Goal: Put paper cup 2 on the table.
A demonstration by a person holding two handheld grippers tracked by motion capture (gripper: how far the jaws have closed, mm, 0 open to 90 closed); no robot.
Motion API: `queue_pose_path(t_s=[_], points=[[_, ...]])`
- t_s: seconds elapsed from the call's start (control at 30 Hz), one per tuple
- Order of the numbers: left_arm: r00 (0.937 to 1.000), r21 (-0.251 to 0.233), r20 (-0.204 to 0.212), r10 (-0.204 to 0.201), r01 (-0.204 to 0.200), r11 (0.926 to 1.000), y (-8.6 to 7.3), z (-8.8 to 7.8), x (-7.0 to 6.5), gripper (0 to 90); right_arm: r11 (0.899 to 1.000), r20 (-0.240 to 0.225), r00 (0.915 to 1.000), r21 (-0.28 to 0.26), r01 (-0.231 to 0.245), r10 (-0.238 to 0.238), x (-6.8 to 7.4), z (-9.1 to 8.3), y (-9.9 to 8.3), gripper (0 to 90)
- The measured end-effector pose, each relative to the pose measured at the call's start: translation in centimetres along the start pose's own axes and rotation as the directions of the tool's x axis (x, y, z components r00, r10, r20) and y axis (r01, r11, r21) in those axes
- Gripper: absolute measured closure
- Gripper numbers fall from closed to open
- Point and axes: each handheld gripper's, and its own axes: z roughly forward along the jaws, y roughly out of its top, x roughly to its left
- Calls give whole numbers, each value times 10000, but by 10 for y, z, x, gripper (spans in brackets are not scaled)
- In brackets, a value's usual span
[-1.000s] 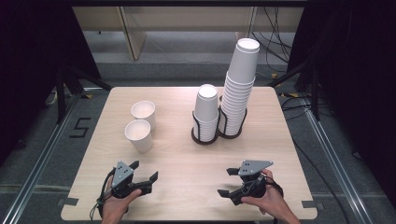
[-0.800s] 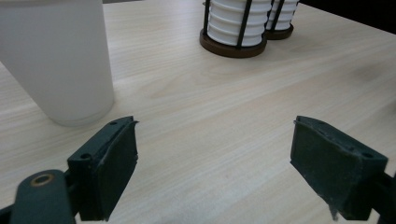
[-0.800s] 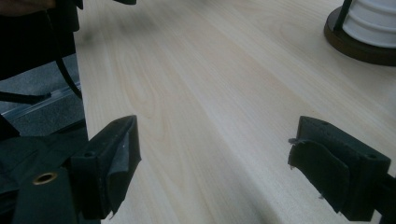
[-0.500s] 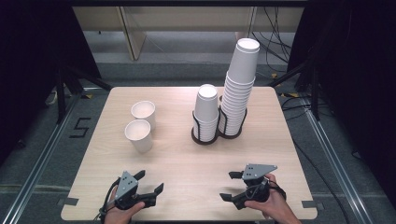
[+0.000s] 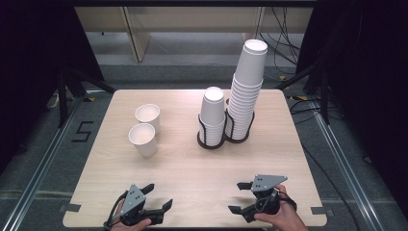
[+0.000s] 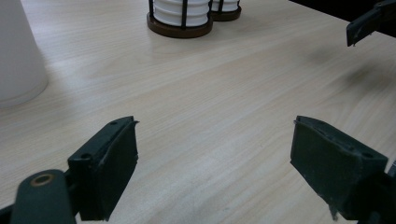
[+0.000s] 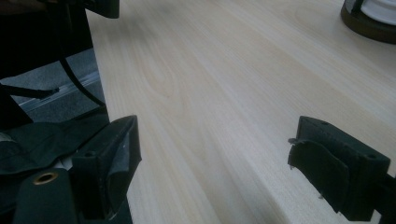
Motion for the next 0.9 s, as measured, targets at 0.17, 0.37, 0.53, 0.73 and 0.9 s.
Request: queue_pose_path(t_s=[0.17, 0.37, 0.53, 0.73, 0.9], points=[[9993, 175, 125, 348, -350, 9992, -2, -1, -8, 144, 9994, 103, 9999, 345, 83, -87, 4, 0, -4, 163], [9949, 580, 323, 953, -971, 9936, -3, 3, -16, 144, 9947, -17, 9983, 846, 579, -580, 9, 7, -6, 166], [9916, 598, 391, 1230, -1252, 9903, -3, 6, -17, 144, 9927, 0, 9972, 944, 744, -747, 10, 9, -6, 166], [9919, 650, 361, 1219, -1240, 9901, -2, 6, -15, 144, 9920, -61, 9973, 1022, 739, -736, 10, 10, -6, 166], [9914, 750, 425, 1237, -1266, 9891, -1, 7, -15, 144, 9916, -53, 9972, 1055, 749, -748, 11, 10, -6, 166]])
